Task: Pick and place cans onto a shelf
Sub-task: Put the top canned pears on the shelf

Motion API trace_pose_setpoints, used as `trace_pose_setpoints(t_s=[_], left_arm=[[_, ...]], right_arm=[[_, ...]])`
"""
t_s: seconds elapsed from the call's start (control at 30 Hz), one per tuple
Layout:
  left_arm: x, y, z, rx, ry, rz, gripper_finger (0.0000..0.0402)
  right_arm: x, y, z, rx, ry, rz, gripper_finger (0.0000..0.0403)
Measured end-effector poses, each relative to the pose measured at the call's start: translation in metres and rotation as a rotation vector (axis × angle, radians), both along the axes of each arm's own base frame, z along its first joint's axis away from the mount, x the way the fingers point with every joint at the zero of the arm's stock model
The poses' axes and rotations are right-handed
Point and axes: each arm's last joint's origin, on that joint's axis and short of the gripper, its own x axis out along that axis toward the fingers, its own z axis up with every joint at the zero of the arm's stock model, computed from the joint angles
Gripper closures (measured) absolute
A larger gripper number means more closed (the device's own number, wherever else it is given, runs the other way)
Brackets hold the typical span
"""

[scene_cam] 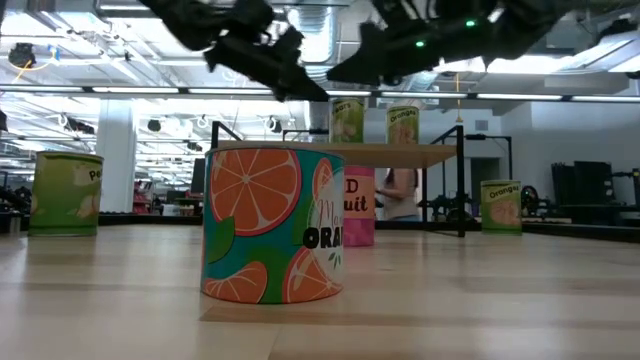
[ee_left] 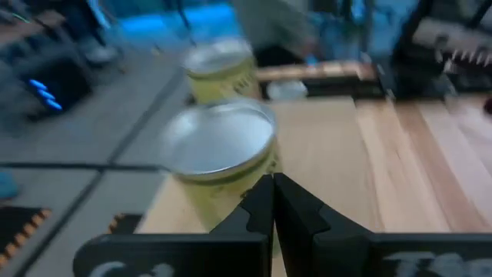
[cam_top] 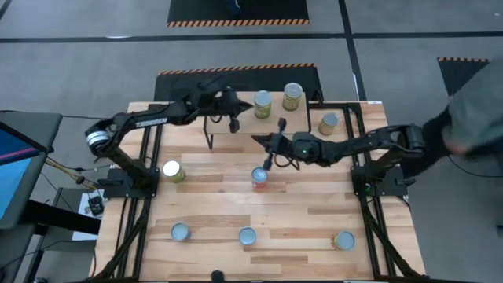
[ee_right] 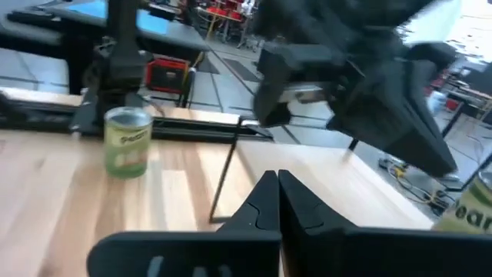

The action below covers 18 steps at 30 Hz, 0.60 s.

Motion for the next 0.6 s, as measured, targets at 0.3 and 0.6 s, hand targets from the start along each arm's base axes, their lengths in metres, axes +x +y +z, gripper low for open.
trace_pose_setpoints(t_s=[0.3,0.6], left_arm=[[-0.068,-0.037,0.007,0.082,-0.172,0.085,0.0401],[-0.112,-0.066,-0.012,0.076,-0.247,0.091,0.0401]], right_arm=[[0.033,-0.026,-0.009,0.004,0.068,-0.164,0.0396],[0.038,-0.056,-0.017,0.033,0.169,-0.329,0.0394]])
